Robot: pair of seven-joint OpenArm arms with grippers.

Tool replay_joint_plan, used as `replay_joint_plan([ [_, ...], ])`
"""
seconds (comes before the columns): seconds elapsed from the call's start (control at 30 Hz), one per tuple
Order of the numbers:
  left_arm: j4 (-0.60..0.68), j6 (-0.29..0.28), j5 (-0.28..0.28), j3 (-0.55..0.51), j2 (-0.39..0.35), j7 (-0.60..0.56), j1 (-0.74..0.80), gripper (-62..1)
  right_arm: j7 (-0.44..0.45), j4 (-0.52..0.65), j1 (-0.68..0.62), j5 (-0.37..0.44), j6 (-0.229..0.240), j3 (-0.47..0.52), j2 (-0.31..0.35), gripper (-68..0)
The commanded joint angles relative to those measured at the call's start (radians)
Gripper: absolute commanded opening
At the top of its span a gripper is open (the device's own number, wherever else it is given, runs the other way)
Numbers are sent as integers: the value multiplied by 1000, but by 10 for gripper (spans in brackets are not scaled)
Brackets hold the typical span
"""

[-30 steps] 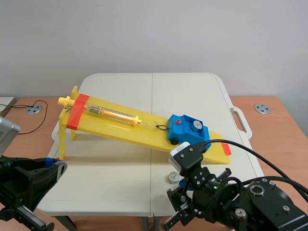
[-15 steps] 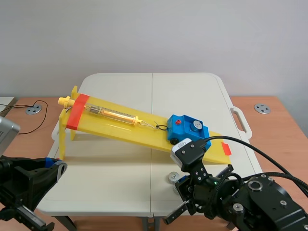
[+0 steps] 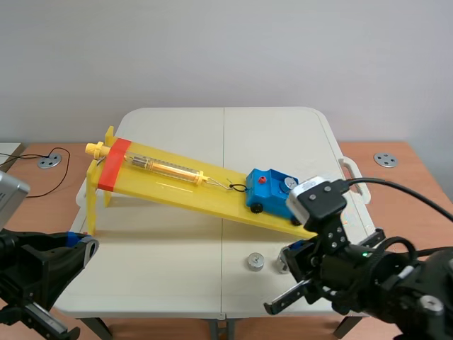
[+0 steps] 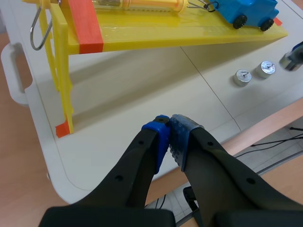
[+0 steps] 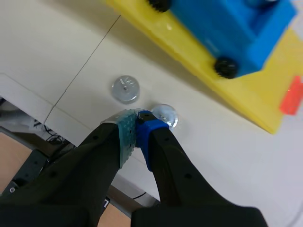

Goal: Place the four metal weights on the blue cart on the ramp.

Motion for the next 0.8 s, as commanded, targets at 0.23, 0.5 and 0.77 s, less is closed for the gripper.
replay_joint_plan([
  [0.23, 69, -25, -51, -16, 8, -104, -19, -578, 6, 287, -22, 347, 21, 238, 31, -669],
  [0.5, 69, -25, -51, -16, 8, -104, -19, -578, 10, 275, 51, 410, 20, 339, -37, -669],
  [0.77, 69, -25, -51, -16, 8, -104, -19, -578, 11, 148, 181, 412, 47, 314, -113, -669],
])
